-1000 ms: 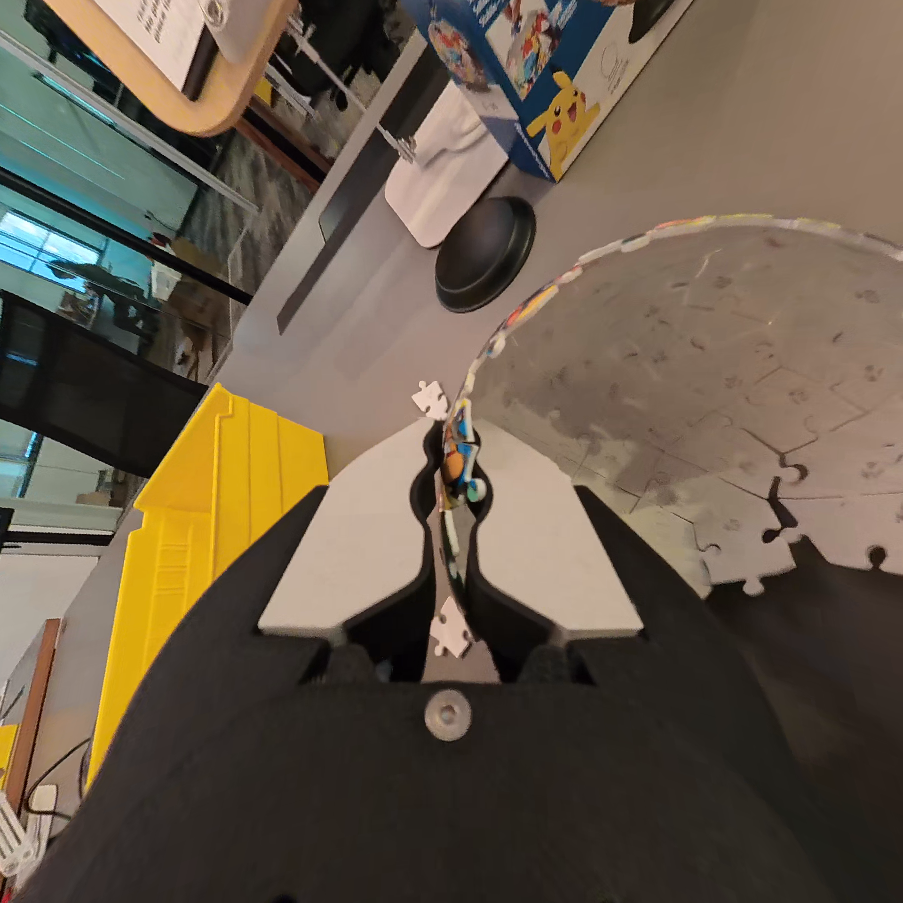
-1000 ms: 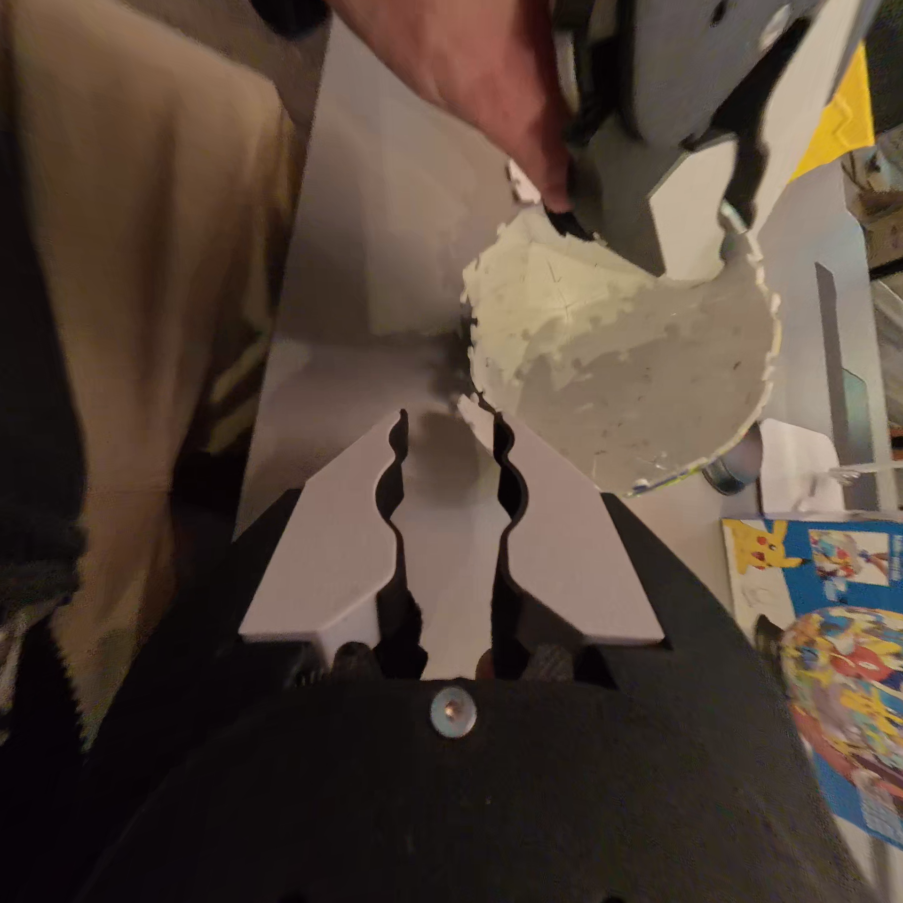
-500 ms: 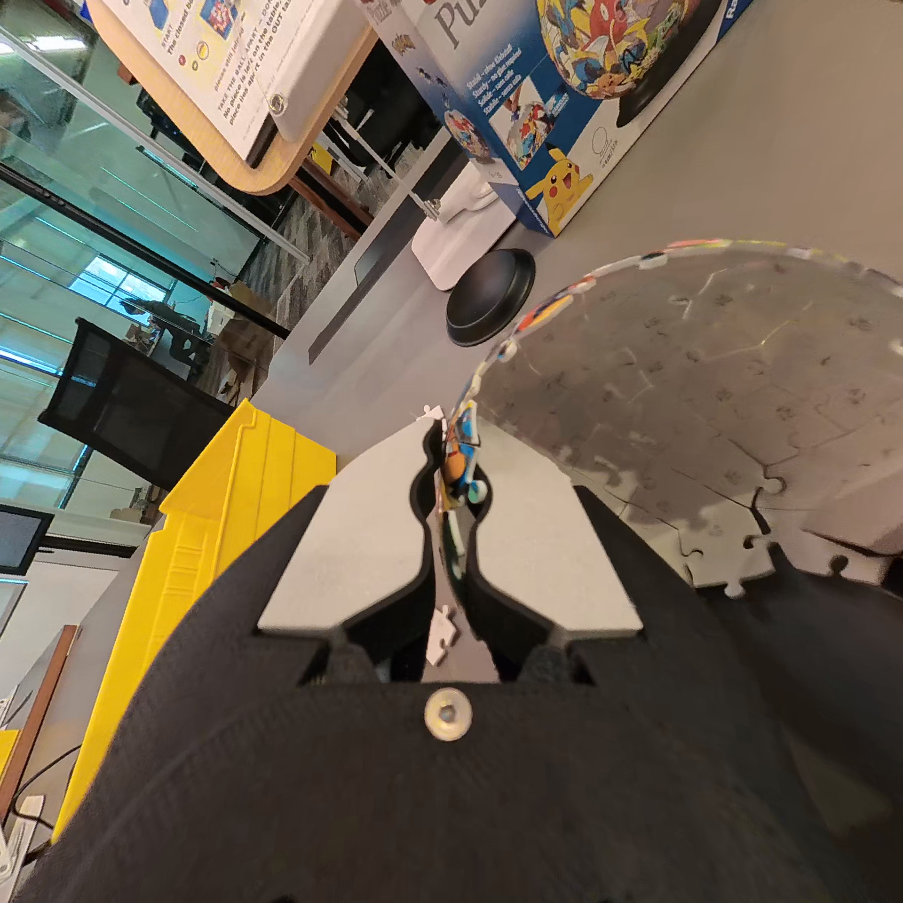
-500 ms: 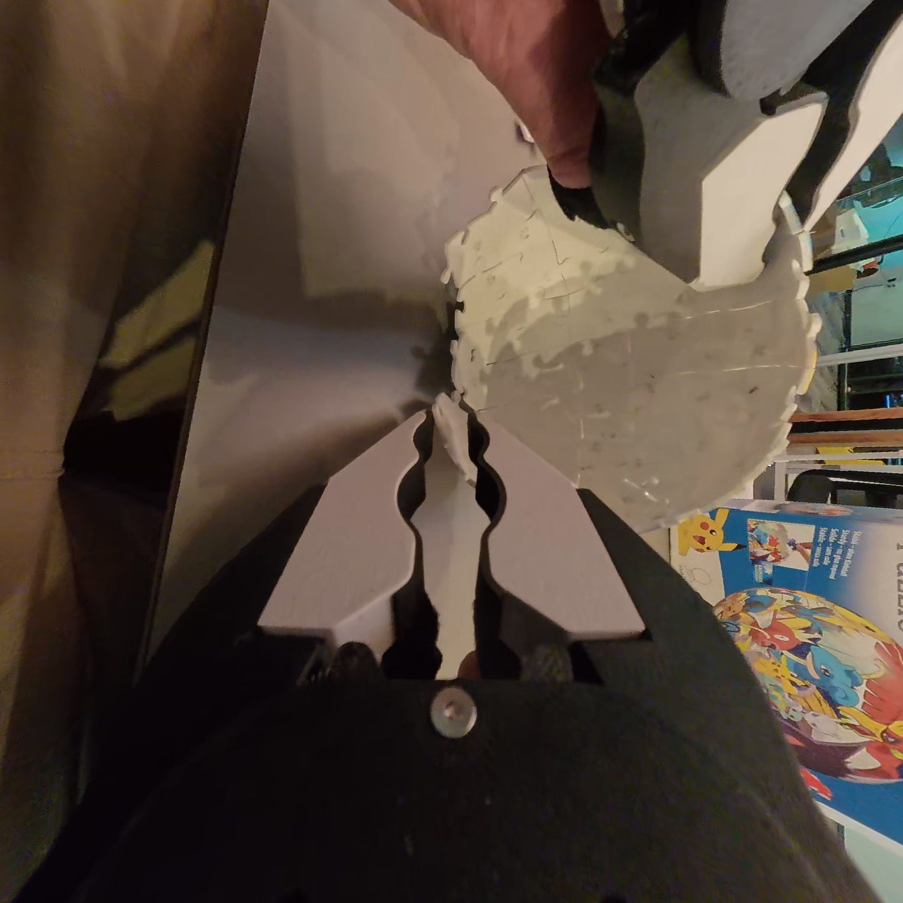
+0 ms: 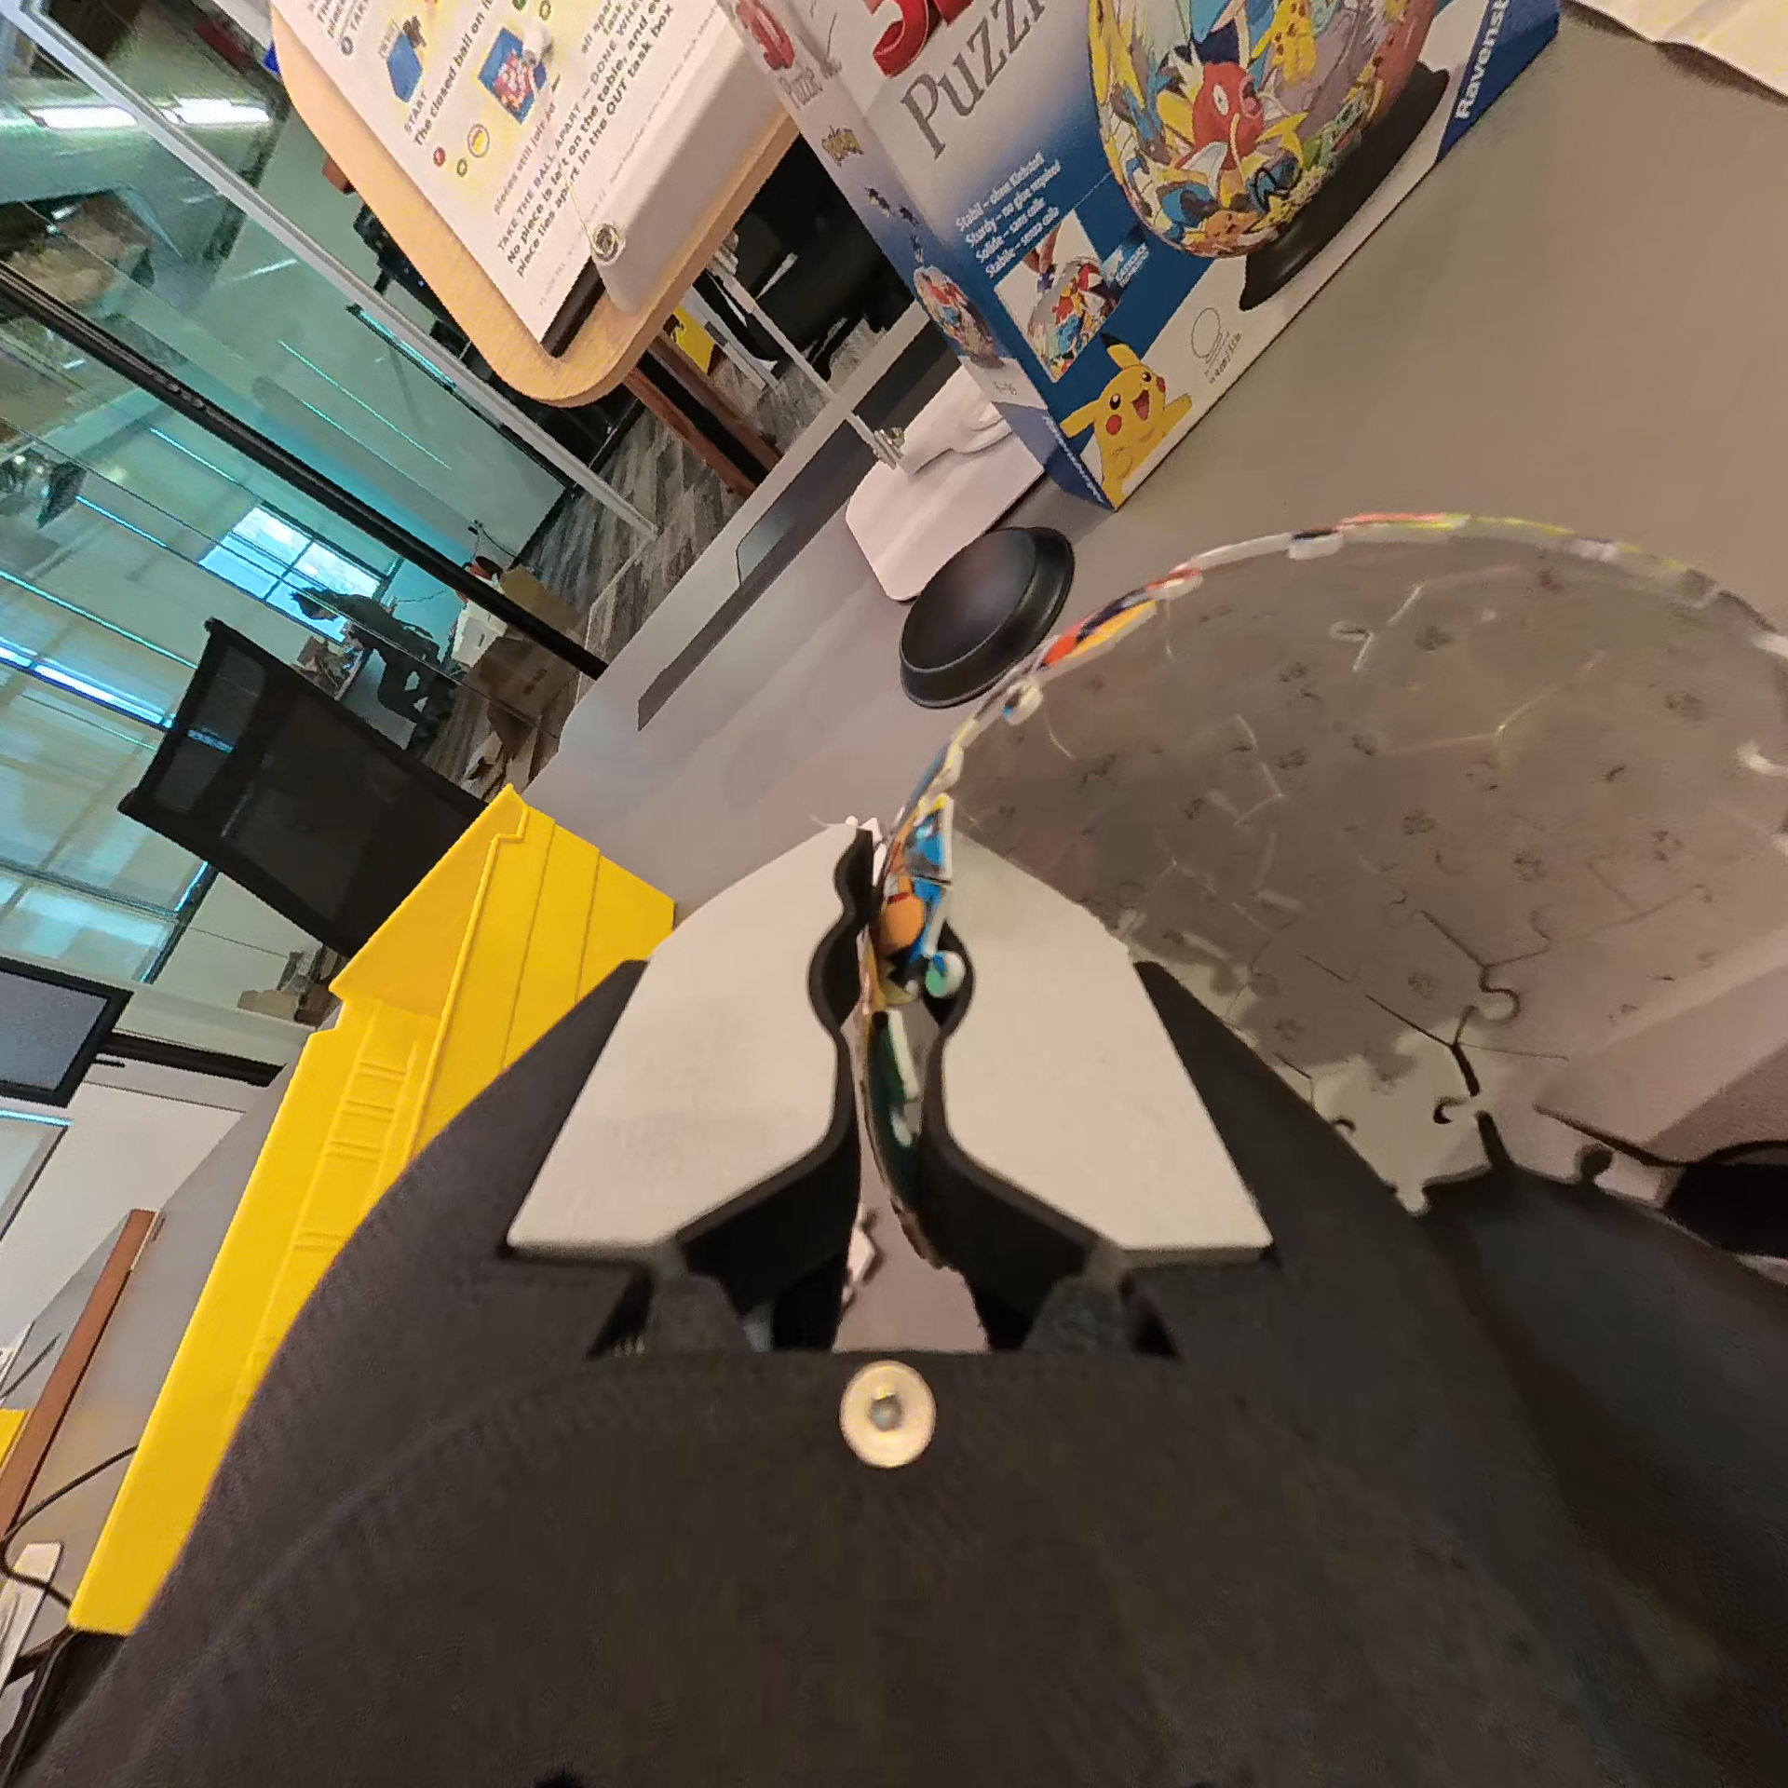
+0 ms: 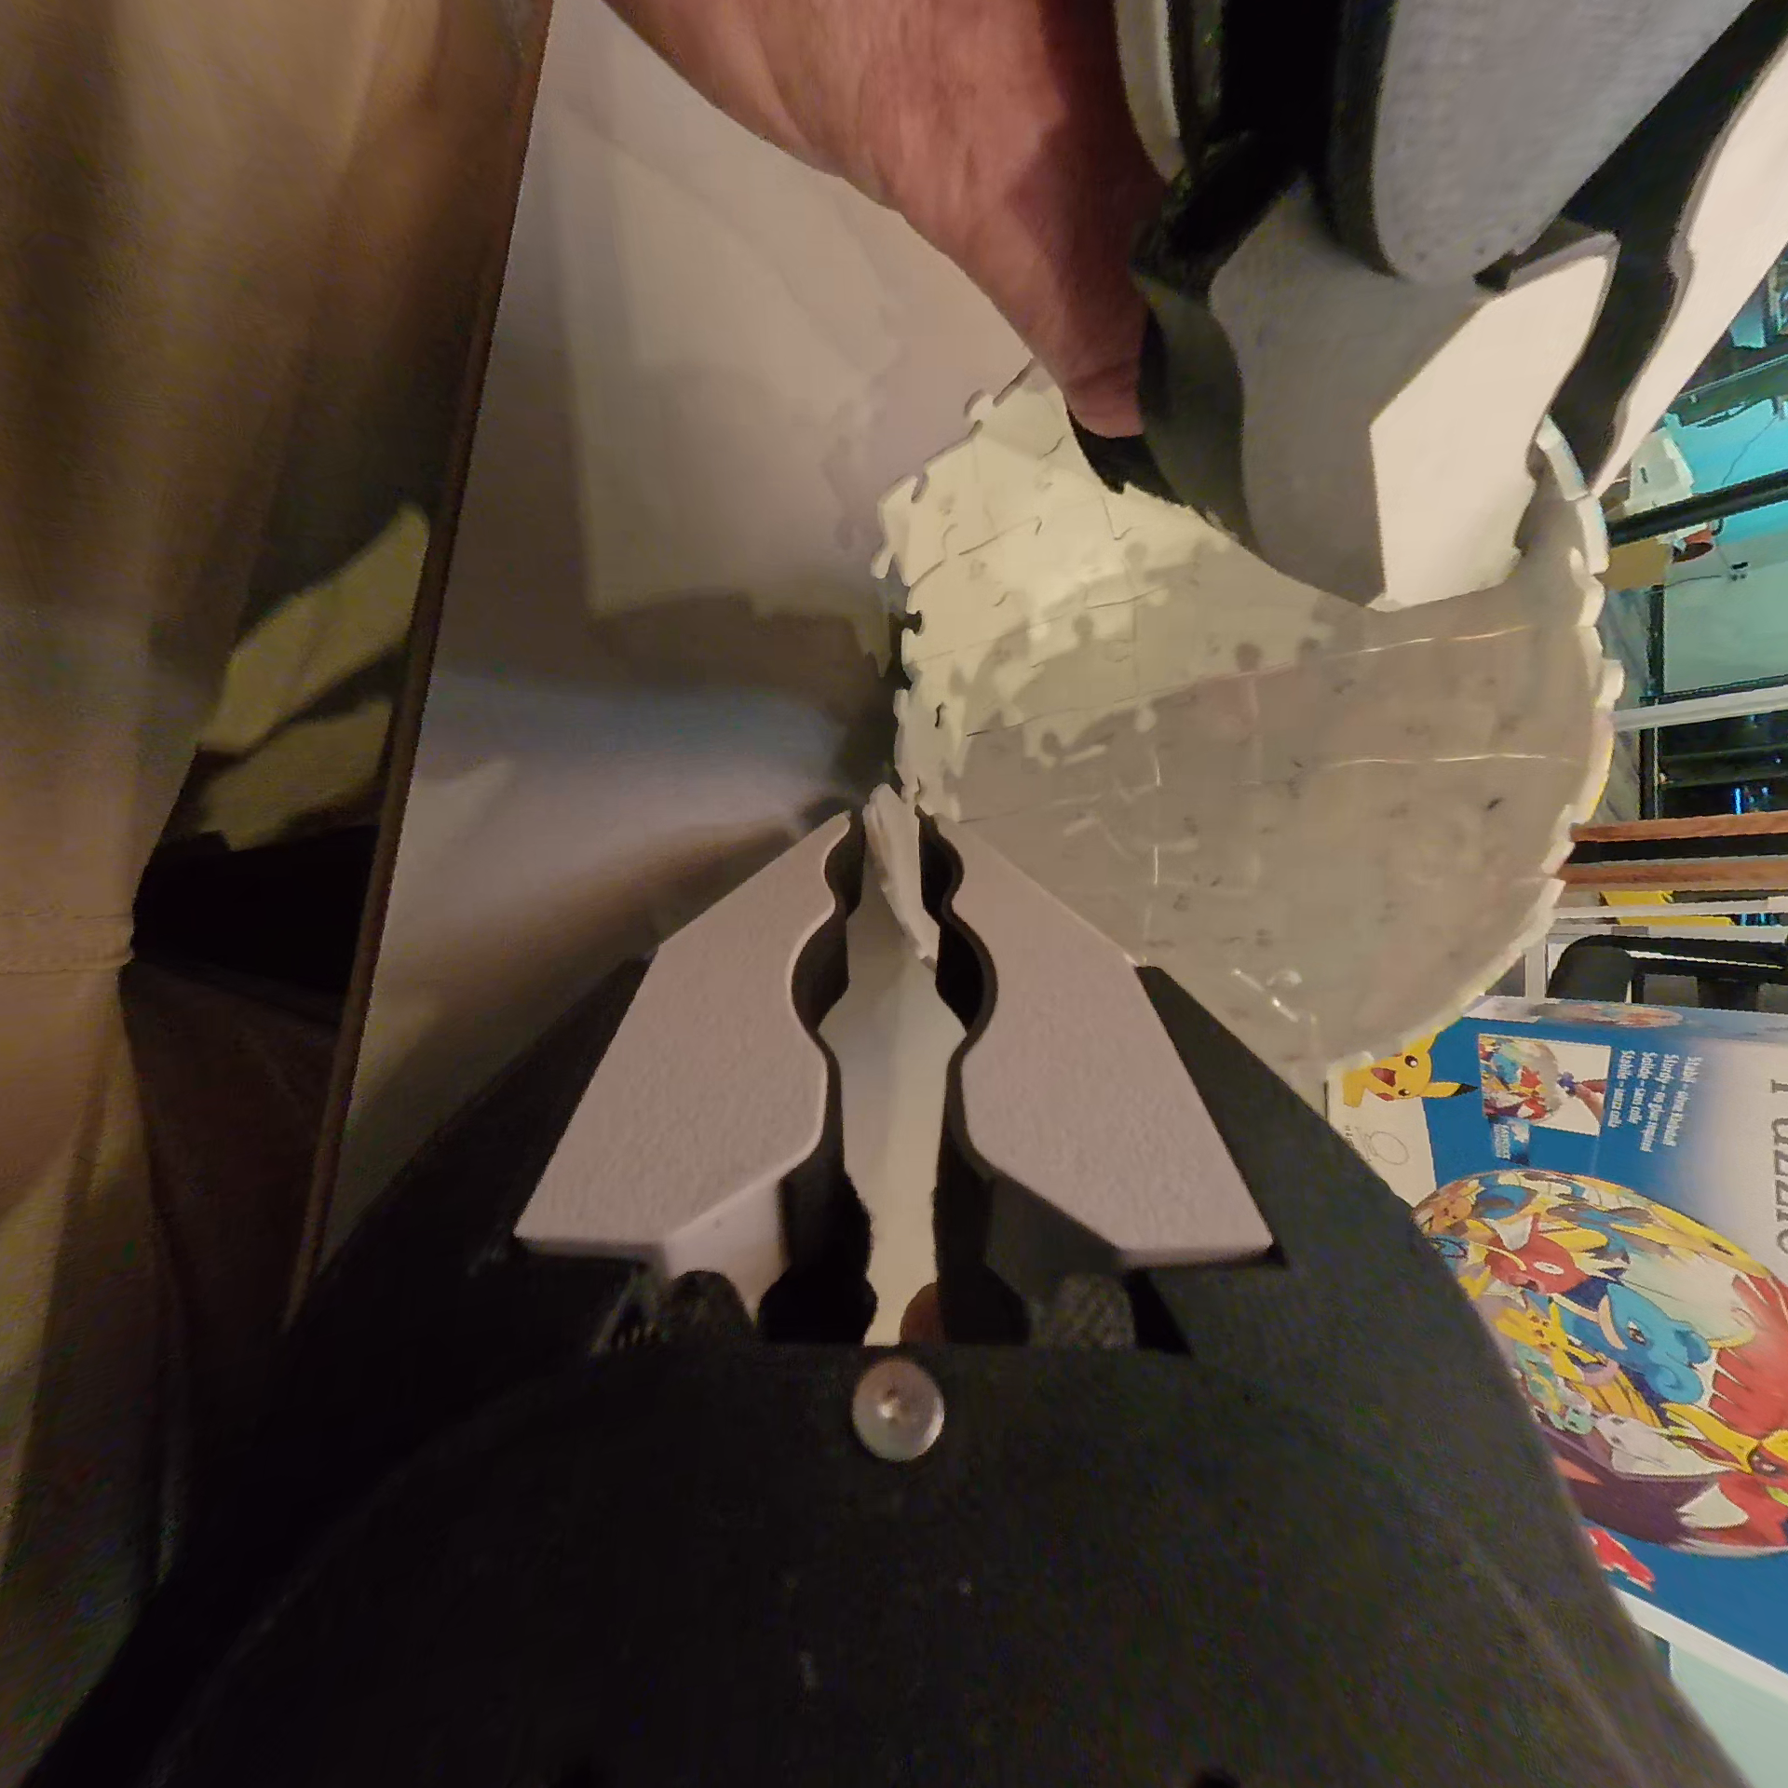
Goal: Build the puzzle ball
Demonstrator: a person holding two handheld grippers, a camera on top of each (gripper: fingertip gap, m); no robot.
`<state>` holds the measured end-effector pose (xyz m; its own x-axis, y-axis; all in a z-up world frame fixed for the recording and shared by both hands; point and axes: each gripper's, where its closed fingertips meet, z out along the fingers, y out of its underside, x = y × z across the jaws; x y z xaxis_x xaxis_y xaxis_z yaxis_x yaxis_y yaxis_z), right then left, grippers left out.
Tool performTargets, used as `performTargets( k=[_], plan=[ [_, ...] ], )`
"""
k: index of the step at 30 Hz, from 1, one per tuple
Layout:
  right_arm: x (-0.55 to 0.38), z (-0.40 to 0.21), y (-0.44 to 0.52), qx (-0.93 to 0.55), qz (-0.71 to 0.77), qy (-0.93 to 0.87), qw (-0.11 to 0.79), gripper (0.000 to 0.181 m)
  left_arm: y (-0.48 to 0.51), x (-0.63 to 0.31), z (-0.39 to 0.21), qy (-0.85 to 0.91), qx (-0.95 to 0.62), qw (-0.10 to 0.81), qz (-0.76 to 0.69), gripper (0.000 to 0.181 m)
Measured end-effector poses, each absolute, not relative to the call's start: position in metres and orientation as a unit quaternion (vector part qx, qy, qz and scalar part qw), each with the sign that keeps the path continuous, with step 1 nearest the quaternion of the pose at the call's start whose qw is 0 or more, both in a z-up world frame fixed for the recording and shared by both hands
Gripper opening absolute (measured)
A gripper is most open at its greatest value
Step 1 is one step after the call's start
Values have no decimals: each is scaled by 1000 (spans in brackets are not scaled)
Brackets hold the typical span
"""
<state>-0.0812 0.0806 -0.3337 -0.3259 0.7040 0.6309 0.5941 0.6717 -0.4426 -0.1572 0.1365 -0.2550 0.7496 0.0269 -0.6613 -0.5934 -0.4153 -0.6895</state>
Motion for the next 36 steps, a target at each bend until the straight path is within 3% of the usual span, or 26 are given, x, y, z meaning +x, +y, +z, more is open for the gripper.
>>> performTargets(
  k=[29, 36],
  plan=[
    [-82, -337, 72, -375, 63, -814, 438, 5, 129, -145, -251, 125, -758, 568, 295, 9],
    [-79, -332, 74, -395, 71, -811, 425, 12, 128, -146, -255, 127, -760, 562, 302, 9]
  ],
)
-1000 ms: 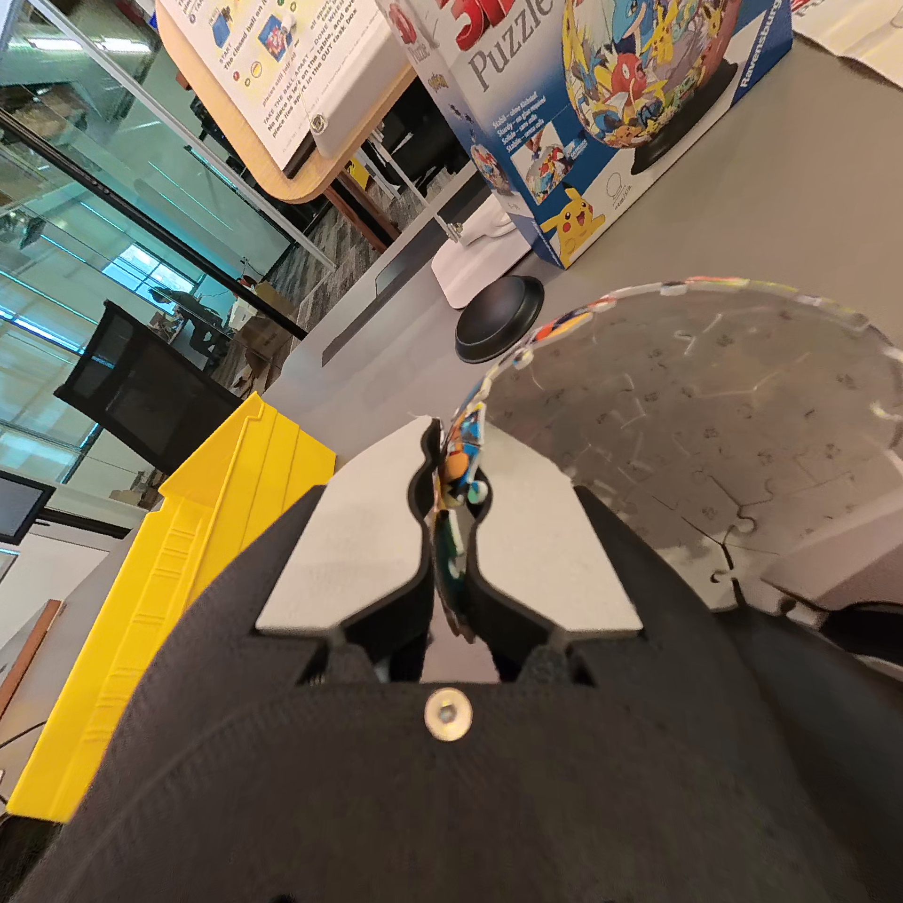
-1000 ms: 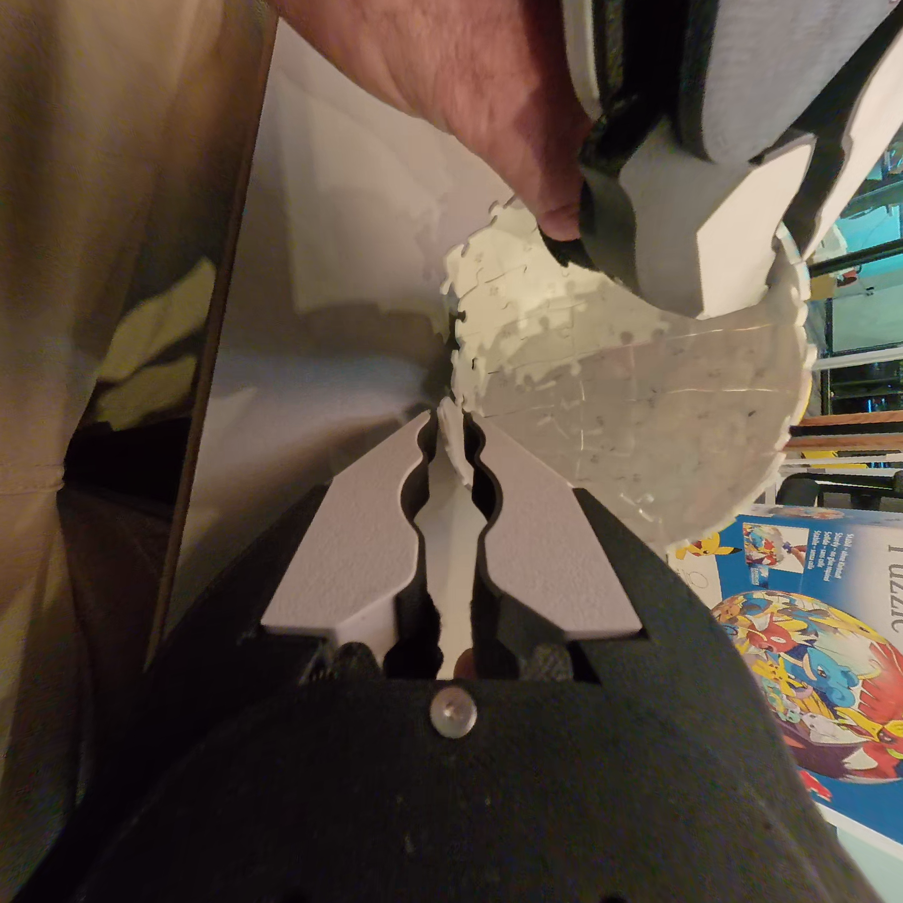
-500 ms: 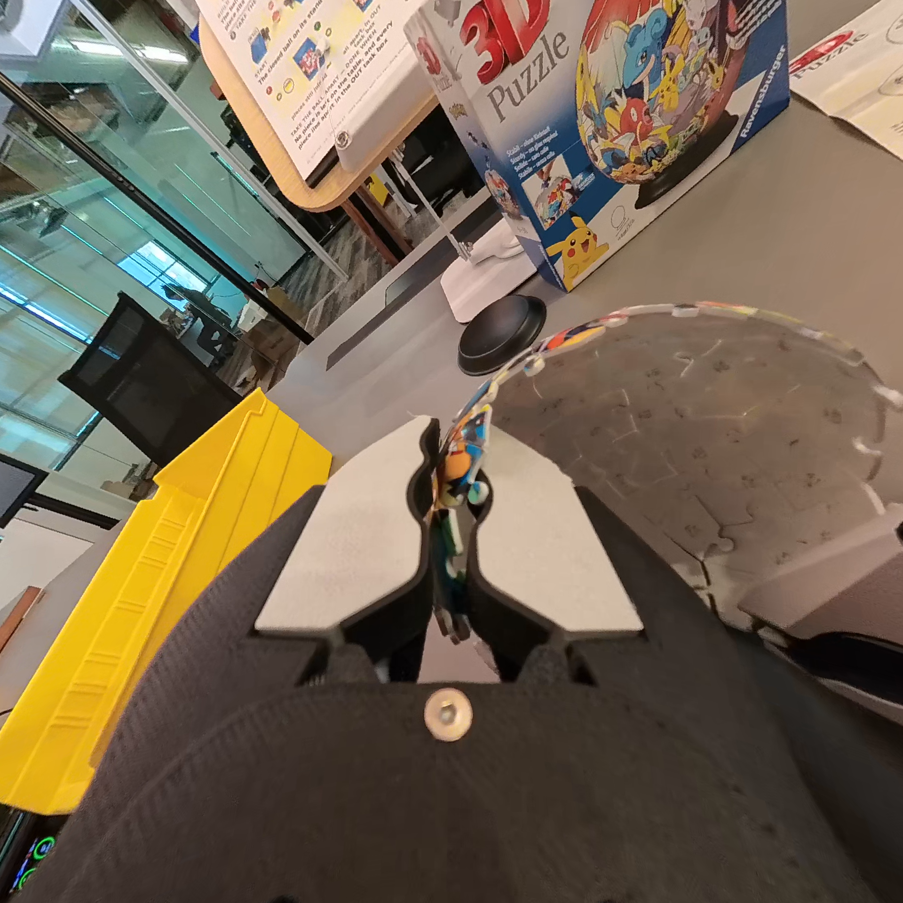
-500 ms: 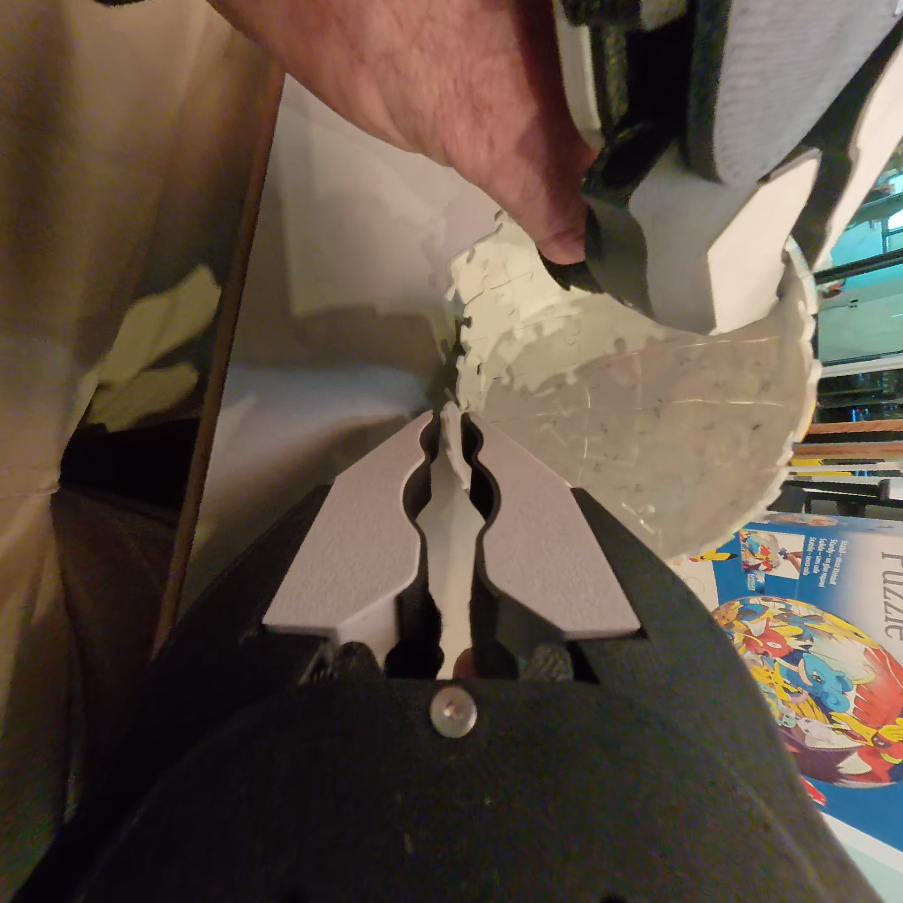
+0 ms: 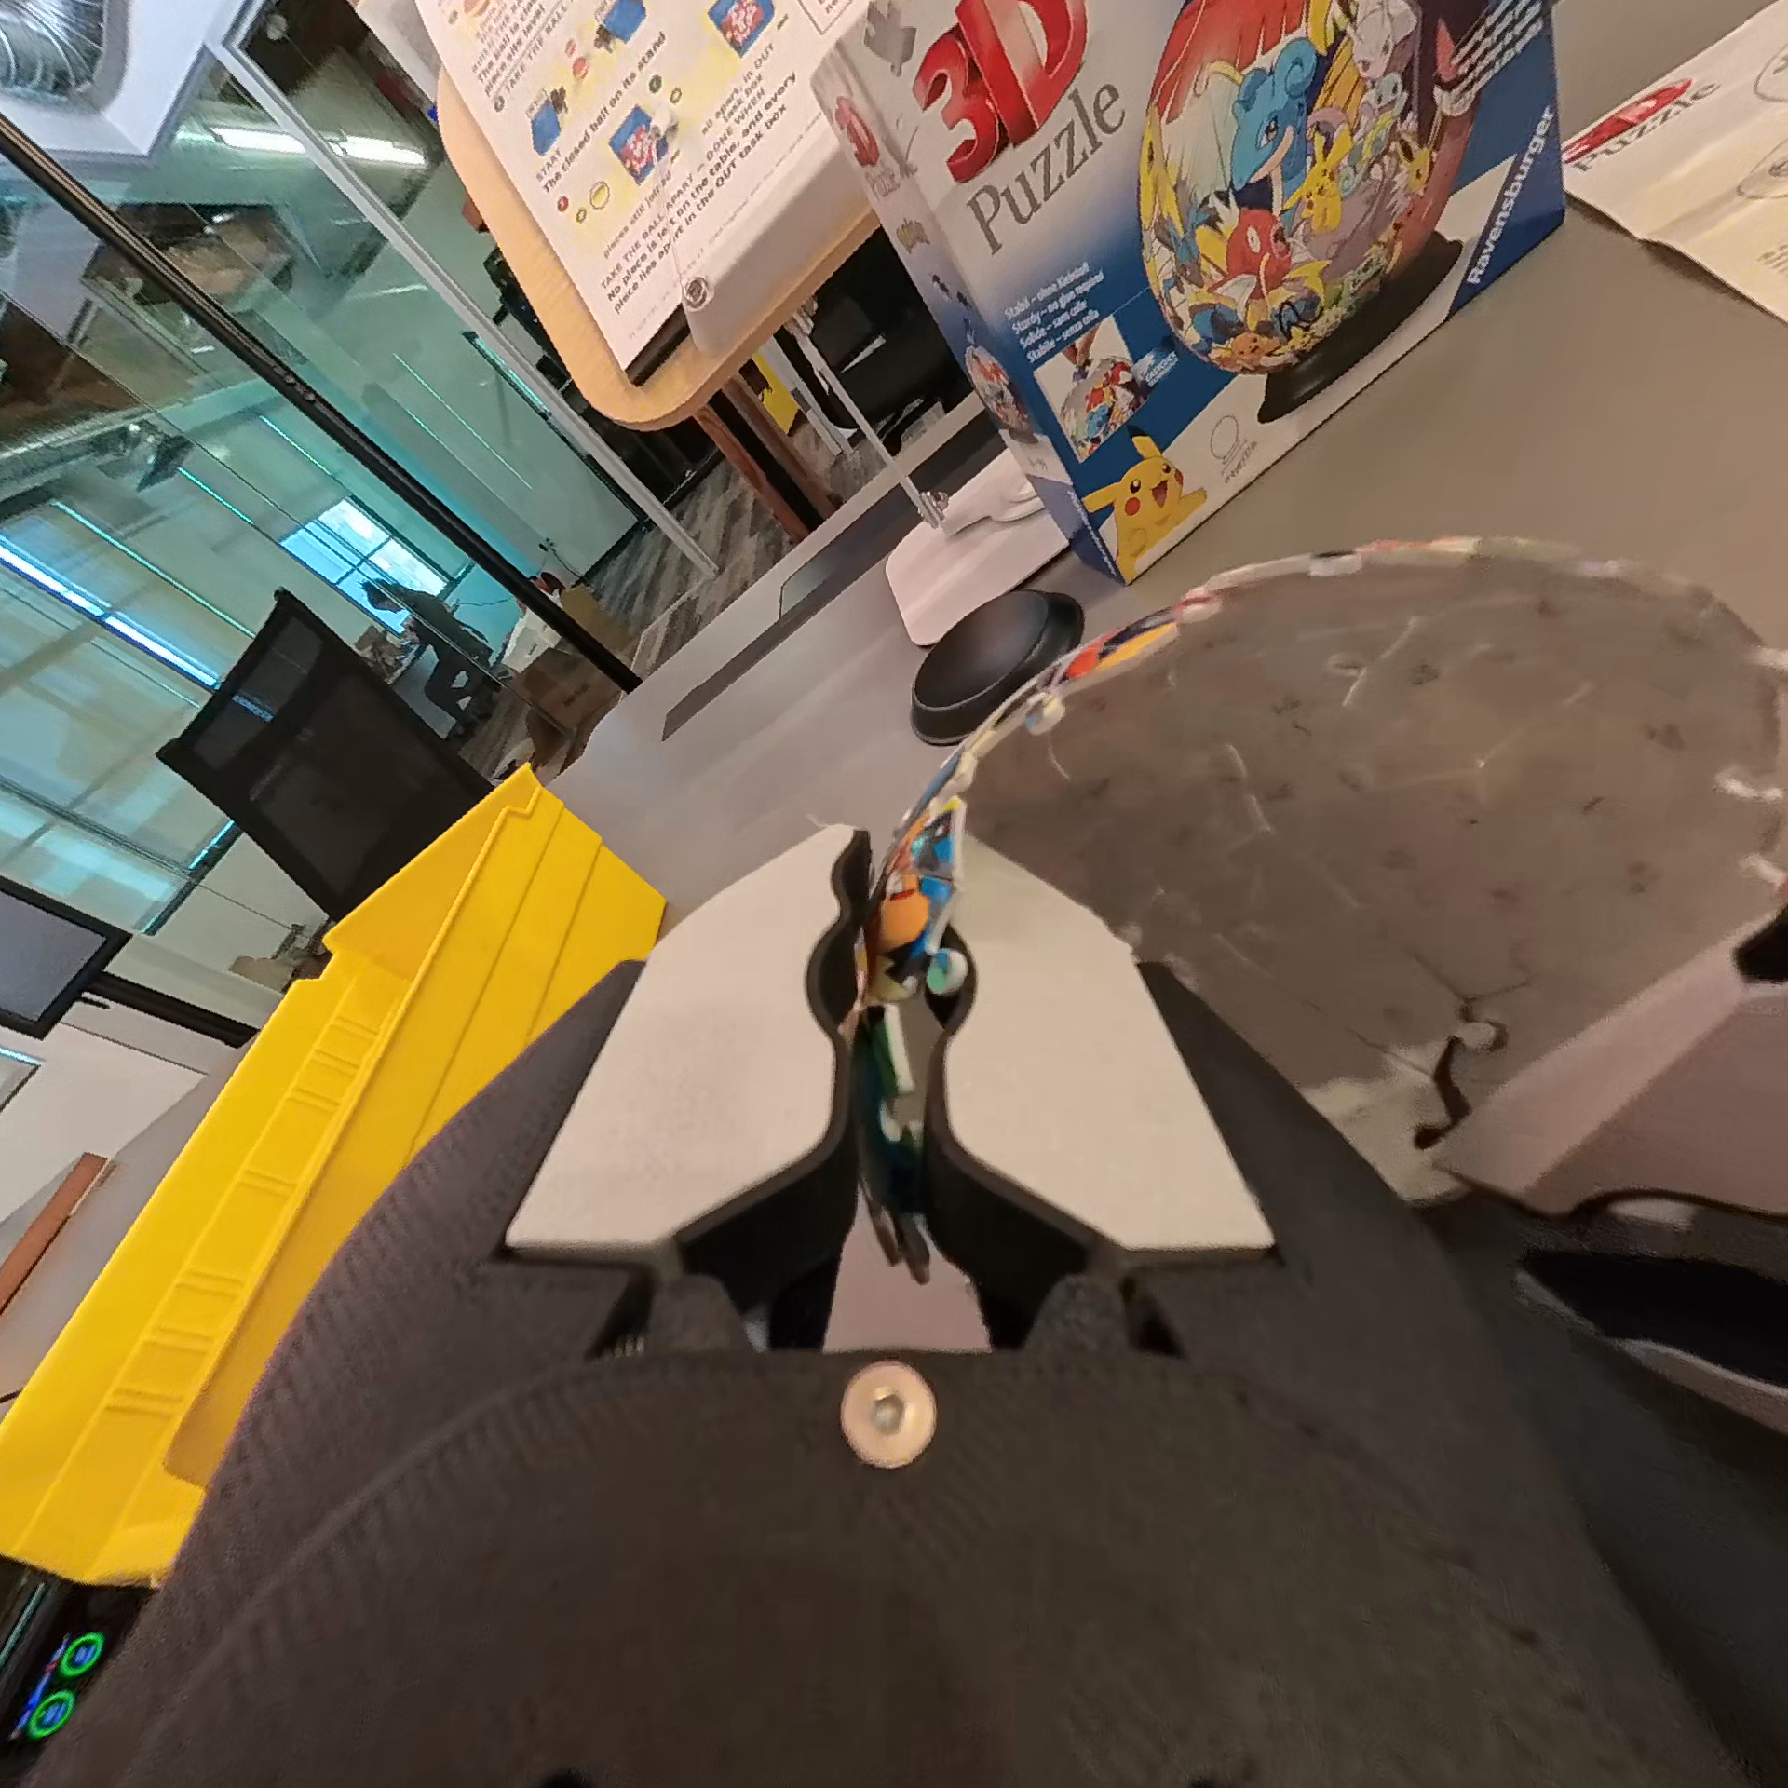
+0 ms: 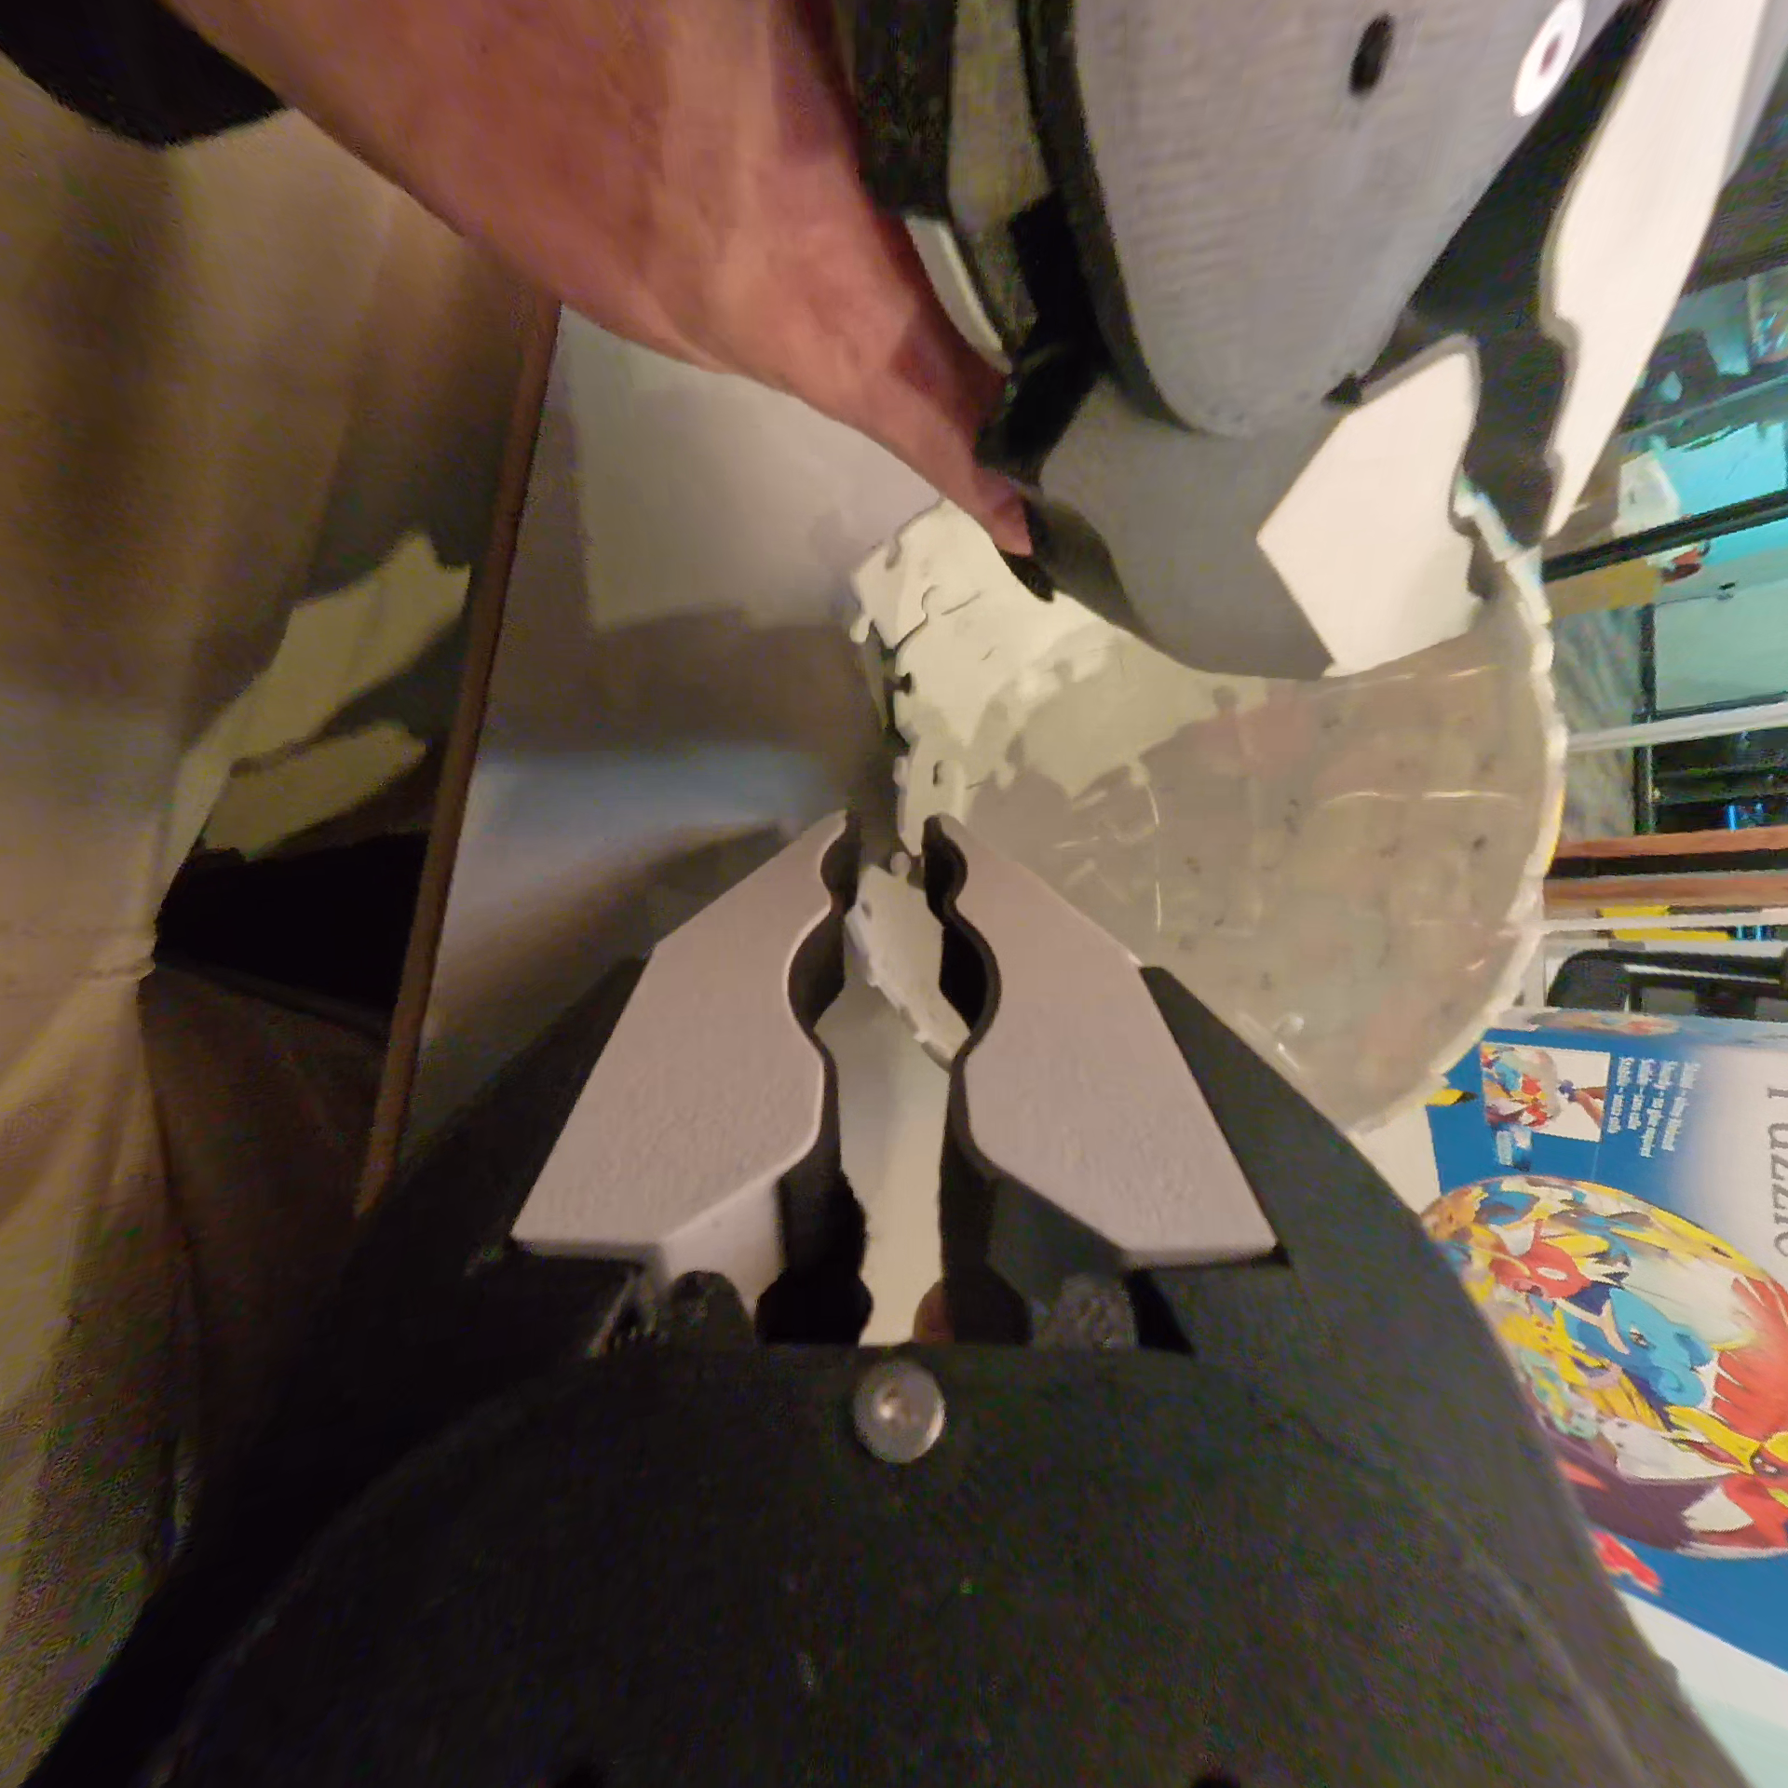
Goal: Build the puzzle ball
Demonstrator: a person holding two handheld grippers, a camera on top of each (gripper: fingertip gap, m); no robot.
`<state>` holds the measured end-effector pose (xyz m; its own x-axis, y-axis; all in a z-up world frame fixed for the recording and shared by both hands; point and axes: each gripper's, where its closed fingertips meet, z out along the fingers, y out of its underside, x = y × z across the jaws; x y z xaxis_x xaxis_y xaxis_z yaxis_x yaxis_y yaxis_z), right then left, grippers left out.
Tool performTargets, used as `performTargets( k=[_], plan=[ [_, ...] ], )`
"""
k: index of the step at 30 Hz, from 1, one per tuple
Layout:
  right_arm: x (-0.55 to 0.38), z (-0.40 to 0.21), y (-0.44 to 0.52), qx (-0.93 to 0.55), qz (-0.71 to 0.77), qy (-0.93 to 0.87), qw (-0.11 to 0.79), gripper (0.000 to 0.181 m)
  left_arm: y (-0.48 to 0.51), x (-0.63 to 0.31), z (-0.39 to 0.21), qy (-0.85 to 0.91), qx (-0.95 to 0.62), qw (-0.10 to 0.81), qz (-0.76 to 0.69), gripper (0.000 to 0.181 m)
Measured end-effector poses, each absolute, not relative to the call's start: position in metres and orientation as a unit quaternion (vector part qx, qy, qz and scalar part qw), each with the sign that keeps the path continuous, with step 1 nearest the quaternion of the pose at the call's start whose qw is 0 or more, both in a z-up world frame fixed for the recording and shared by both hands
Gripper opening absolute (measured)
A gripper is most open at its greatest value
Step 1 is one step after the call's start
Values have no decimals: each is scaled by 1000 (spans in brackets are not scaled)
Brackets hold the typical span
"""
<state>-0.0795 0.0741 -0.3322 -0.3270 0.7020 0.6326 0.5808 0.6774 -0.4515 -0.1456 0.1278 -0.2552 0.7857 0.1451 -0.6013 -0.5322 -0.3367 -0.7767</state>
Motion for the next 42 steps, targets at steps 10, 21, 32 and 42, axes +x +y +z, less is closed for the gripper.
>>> performTargets(
  k=[10, 21, 32, 42],
  plan=[
    [-54, -290, 81, -449, 125, -768, 439, 28, 130, -142, -258, 135, -766, 557, 290, 9],
    [-17, -301, 118, -737, 286, -536, 296, 54, 130, -131, -258, 141, -768, 558, 282, 10],
    [-26, -319, 120, -793, 348, -442, 236, 20, 125, -115, -259, 158, -770, 564, 251, 26],
    [-25, -326, 122, -808, 385, -398, 202, 13, 116, -99, -260, 152, -786, 569, 189, 42]
  ],
)
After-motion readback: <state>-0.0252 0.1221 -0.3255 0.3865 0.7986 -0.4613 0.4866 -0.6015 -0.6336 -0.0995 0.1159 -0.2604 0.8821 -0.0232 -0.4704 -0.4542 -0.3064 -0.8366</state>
